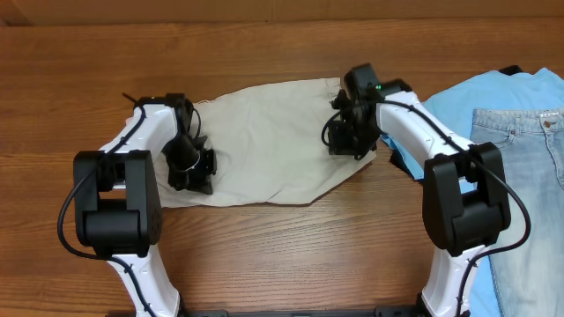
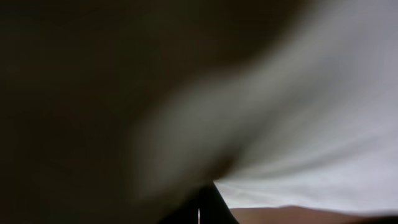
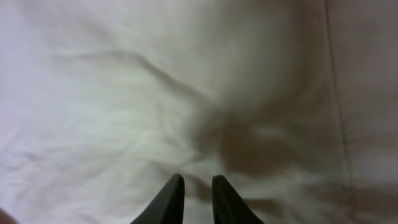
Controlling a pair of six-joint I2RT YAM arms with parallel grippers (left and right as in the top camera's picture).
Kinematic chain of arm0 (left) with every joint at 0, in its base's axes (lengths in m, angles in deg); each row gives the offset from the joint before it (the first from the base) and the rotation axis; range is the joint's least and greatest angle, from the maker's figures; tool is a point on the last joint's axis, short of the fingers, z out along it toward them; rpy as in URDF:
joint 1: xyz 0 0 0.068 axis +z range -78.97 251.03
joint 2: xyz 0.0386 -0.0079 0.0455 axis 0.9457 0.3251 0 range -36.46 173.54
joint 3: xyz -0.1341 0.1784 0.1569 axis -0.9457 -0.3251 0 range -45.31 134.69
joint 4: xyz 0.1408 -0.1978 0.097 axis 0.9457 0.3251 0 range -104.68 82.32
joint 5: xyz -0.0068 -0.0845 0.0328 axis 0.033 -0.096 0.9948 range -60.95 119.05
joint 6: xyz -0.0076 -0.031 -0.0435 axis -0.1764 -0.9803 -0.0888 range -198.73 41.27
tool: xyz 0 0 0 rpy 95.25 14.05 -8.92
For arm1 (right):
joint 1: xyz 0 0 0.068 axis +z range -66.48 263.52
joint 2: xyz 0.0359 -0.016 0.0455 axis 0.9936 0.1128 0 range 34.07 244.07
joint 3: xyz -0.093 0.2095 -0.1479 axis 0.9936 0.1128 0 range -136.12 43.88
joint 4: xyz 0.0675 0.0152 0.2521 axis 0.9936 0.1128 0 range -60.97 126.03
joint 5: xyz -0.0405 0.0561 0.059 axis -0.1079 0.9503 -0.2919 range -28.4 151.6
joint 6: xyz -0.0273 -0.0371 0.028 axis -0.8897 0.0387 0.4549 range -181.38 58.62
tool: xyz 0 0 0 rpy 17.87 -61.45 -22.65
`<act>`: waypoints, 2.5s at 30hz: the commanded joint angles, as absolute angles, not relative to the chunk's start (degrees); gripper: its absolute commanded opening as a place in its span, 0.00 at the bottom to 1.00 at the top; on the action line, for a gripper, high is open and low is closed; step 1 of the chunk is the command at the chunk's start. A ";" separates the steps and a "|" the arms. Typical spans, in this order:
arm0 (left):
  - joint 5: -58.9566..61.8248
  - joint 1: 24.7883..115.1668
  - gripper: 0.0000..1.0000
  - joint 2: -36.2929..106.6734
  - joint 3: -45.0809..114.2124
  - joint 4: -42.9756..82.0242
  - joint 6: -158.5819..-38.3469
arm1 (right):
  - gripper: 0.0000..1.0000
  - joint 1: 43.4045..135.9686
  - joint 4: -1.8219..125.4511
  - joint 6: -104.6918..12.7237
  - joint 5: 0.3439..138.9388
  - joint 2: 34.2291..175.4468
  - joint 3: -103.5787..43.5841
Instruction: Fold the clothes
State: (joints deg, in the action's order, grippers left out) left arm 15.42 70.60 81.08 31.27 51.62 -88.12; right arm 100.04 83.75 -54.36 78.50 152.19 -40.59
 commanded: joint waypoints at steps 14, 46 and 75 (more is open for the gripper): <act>17.67 83.74 0.04 80.12 29.54 40.98 -88.46 | 0.31 99.90 86.44 -55.93 76.95 145.81 -35.60; 22.37 77.05 0.15 72.64 47.75 56.36 -87.87 | 0.46 118.53 64.12 4.51 93.17 137.00 -18.71; 22.72 77.00 0.21 72.64 53.10 60.95 -87.46 | 0.08 120.93 45.37 13.36 87.07 141.50 -11.12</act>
State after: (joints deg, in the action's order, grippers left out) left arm 22.02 76.68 73.82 51.92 60.67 -88.79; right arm 121.41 45.50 14.97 85.67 140.74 -11.30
